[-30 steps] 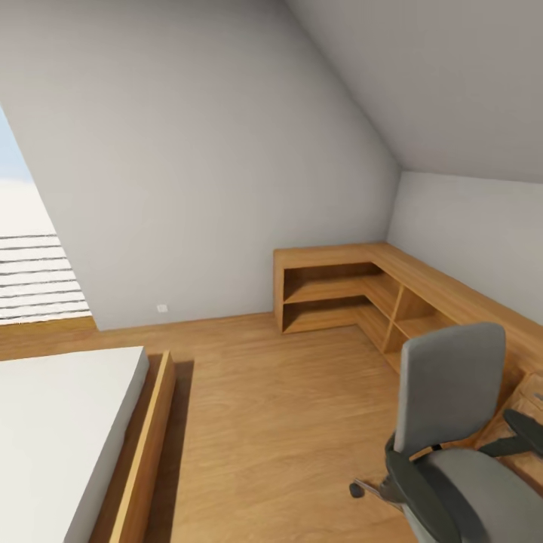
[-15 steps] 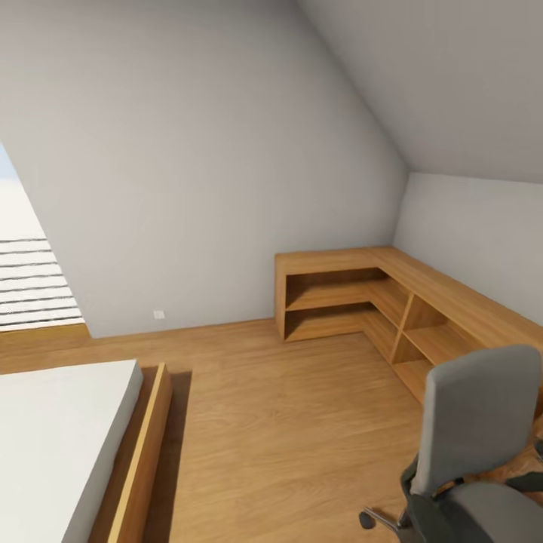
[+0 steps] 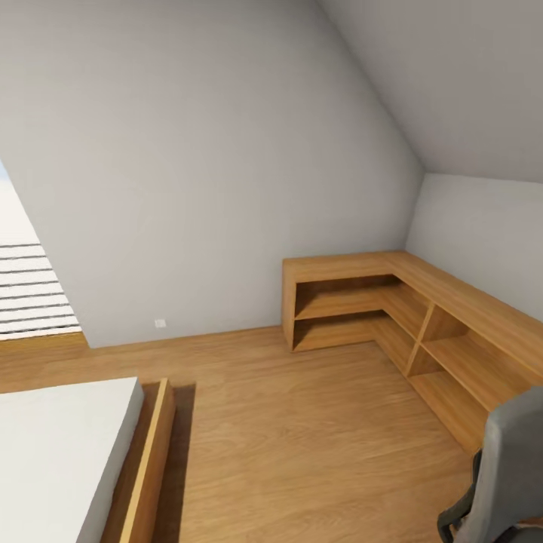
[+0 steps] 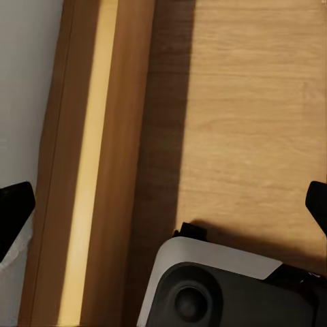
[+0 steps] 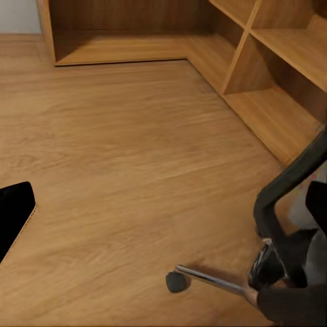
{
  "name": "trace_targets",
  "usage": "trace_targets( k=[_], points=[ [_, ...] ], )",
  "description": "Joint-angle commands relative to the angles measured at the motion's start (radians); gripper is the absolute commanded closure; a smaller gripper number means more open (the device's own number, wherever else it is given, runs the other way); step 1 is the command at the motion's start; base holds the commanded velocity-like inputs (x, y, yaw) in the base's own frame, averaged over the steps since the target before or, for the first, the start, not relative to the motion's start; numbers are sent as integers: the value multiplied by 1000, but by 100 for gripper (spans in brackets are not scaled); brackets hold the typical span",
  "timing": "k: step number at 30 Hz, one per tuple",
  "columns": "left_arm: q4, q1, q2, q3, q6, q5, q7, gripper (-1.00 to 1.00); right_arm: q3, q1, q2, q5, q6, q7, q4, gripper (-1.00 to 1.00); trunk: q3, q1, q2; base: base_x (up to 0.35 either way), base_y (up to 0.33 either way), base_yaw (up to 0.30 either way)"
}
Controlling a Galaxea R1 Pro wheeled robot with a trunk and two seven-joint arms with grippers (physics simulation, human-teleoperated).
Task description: In the bedroom, organize the workspace by keeping the computer under the desk, ensuring the monitor is on the desk, placing the keyboard on the desk next to the monitor, placing the mouse on the desk next to the keyboard, moving the folder from the swivel chair onto the desk next to the mouse, stacking the notebook on top of the folder with the pen on top of the notebook, and positioning the swivel chair next to the desk.
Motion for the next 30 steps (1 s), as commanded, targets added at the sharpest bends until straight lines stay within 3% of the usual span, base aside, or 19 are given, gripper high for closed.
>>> trace_targets(
  k=[1, 30],
  points=[
    [-2, 0, 1, -9, -2, 9, 6, -100, 9, -1, 1, -4, -2, -5, 2, -100, -1, 1, -1, 317, 194, 0],
    [-2, 0, 1, -9, -2, 9, 6, -100, 9, -1, 1, -4, -2, -5, 2, -100, -1, 1, -1, 324, 28, 0]
  ],
)
